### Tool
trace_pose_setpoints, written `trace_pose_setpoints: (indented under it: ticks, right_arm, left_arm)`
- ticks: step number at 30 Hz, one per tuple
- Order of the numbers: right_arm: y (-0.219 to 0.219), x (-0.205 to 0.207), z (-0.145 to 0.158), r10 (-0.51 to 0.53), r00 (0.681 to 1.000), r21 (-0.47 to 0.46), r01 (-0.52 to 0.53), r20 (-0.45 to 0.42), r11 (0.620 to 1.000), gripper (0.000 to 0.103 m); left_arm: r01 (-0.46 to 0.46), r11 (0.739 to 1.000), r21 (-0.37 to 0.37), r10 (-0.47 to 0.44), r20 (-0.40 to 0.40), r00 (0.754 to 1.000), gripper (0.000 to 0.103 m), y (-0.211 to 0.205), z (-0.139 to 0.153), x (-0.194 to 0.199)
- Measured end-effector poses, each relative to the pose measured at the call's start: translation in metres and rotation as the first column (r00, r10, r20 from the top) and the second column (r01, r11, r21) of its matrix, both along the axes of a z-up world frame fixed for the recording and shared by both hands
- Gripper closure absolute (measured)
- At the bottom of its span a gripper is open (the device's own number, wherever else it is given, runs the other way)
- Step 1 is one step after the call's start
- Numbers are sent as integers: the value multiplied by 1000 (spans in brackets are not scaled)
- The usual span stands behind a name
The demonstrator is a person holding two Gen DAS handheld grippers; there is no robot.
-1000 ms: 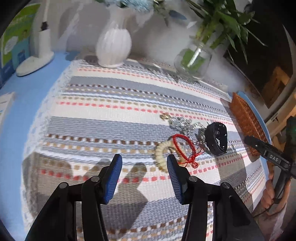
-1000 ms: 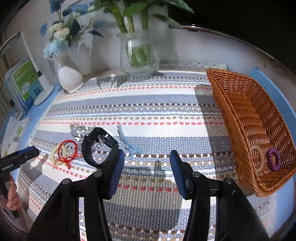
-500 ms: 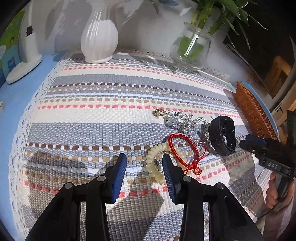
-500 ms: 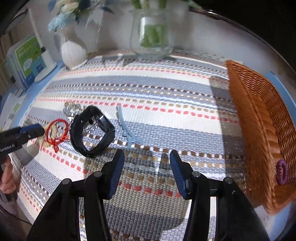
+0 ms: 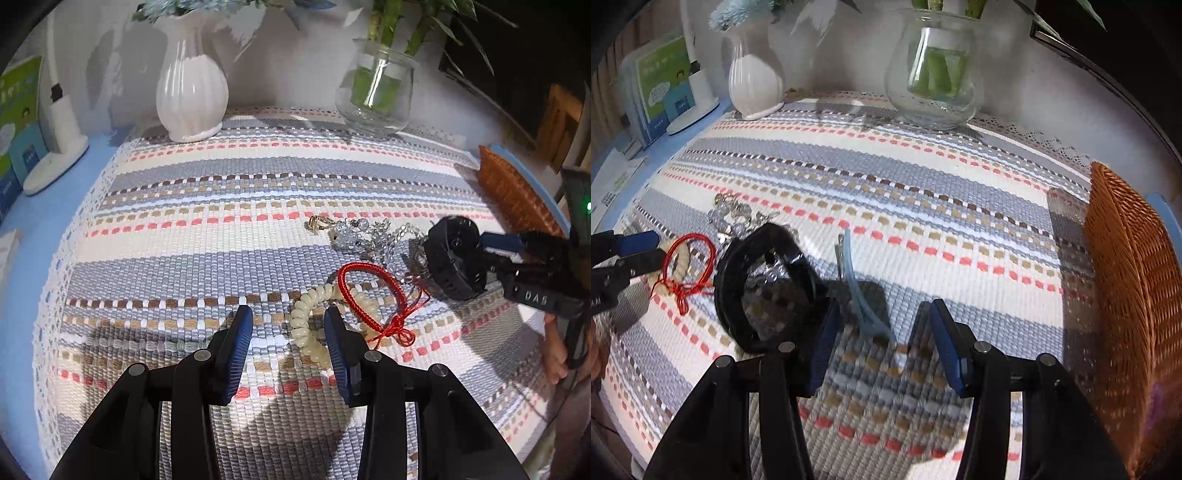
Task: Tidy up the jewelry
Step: 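Return to the table and grasp the blue hair clip with the right tool, then carry the blue clip into the basket with the right tool and release it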
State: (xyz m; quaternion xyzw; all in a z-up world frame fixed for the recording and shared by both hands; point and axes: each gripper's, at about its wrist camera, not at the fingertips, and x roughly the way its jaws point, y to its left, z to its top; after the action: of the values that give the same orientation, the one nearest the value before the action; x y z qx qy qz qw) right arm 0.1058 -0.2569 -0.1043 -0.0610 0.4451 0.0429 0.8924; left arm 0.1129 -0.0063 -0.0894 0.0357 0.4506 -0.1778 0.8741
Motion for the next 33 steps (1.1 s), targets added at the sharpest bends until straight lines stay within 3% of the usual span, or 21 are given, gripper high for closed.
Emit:
trace_pose_setpoints:
  ticks: [2,3,4,5,7,11,17,23,28,33]
  right_arm:
    - [2,1,-1,8,1000,-1,-8,13,1000,55]
    - [5,1,-2,16,1000,-2,-16,17,1000,57]
    - [8,2,-2,23,1000,-5,-23,20,1000,65]
    - [10,4,-2,32,999,-8,-32,23,999,74]
    - [15,5,-2,47,999,-13,-47,27,999,87]
    - [21,0,-1,61,997,-45,-59,38,997,91]
    - [9,-12,5,21,999,-9,-20,50,1000,91]
    - [-2,-32,20,-9,997,5,9,80,1000,91]
    - [-2,-55,36,-5,993,21,2,116,1000,91]
    - [-2,-73,53,1,989,33,-6,150,999,91]
  left_arm:
    - [-2,999,41,1,14,1000,65,-6,-1,-1]
    - [-3,999,53,2,18,1000,71,-8,-1,-1]
    - [-4,998,58,3,23,1000,75,-8,0,-2]
    - [-8,998,67,6,30,1000,87,-9,0,-2]
    - [-16,997,82,13,38,999,92,-9,0,-4]
    - [-27,998,62,25,33,999,92,-4,1,-5]
    - [-36,999,-1,36,49,998,93,12,13,-18]
    - [-17,993,-117,24,55,998,93,33,34,-33]
    - [3,995,-105,7,94,996,93,28,53,-45]
    - [81,994,-70,-72,123,990,93,-2,71,-51]
